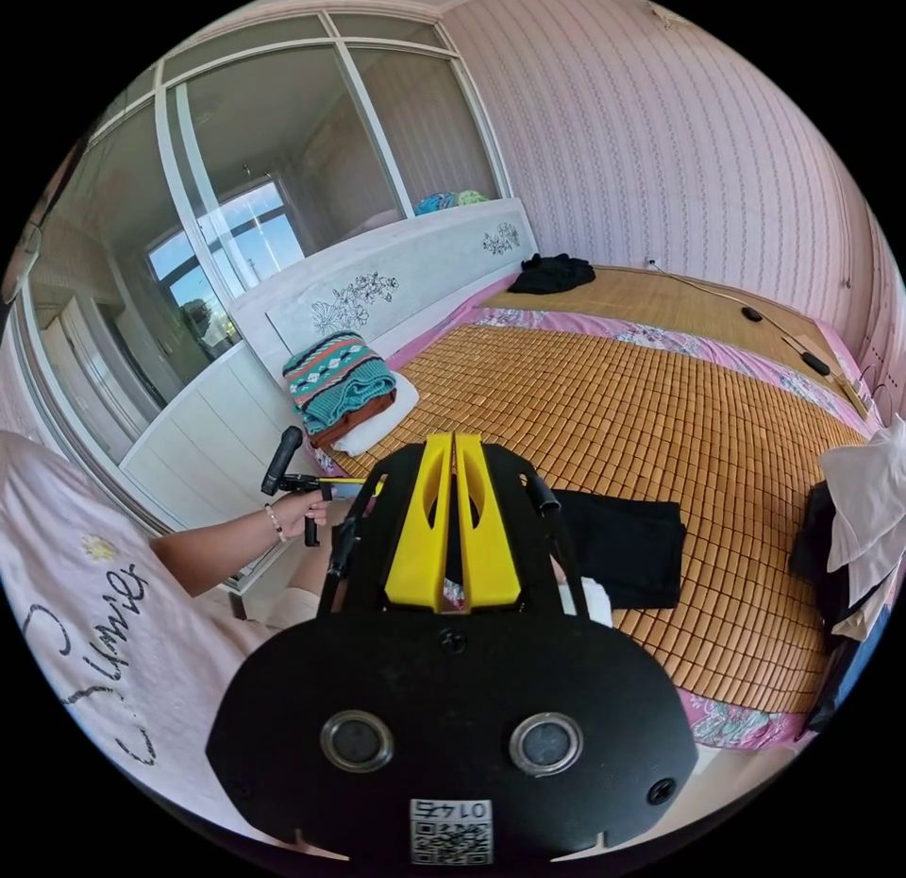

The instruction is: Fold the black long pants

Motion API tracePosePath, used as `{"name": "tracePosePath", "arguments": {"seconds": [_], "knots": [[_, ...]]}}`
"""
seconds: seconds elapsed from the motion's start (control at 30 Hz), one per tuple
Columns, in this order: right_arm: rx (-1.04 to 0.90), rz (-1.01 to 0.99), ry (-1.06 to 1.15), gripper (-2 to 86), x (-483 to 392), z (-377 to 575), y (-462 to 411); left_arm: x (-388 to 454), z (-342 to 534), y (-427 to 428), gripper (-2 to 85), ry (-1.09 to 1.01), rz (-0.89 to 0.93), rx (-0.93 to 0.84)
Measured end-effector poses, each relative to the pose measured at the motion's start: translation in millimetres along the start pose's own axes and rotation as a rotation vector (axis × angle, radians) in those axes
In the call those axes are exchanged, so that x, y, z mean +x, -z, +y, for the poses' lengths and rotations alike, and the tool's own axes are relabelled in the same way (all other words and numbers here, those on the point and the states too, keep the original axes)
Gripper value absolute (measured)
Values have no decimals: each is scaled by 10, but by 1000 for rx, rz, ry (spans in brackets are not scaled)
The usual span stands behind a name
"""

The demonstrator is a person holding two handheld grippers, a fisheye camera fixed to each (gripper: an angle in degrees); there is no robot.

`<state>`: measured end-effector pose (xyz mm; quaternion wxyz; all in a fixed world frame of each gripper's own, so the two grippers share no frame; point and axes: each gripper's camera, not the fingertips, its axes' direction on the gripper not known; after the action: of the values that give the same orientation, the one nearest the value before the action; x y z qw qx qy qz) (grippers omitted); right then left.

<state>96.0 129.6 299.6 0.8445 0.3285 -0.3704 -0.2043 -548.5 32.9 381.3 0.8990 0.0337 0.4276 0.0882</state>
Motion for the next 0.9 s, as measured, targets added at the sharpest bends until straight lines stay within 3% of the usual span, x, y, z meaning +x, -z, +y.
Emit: {"name": "tracePosePath", "arguments": {"seconds": [0.2, 0.5, 0.7, 0.9], "knots": [[-35, 22, 47, -8, -167, 33, -485, -159, -107, 87, 51, 15, -9, -38], [-94, 261, 281, 4, -507, 291, -1449, -301, -379, 266, 99, 25, -90, -20], [-309, 296, 390, 70, -539, 502, -2418, -333, -551, 120, 113, 22, -103, -119], [-481, 251, 407, 95, -619, 514, -3228, -306, -591, 174, 111, 17, -113, -105]]}}
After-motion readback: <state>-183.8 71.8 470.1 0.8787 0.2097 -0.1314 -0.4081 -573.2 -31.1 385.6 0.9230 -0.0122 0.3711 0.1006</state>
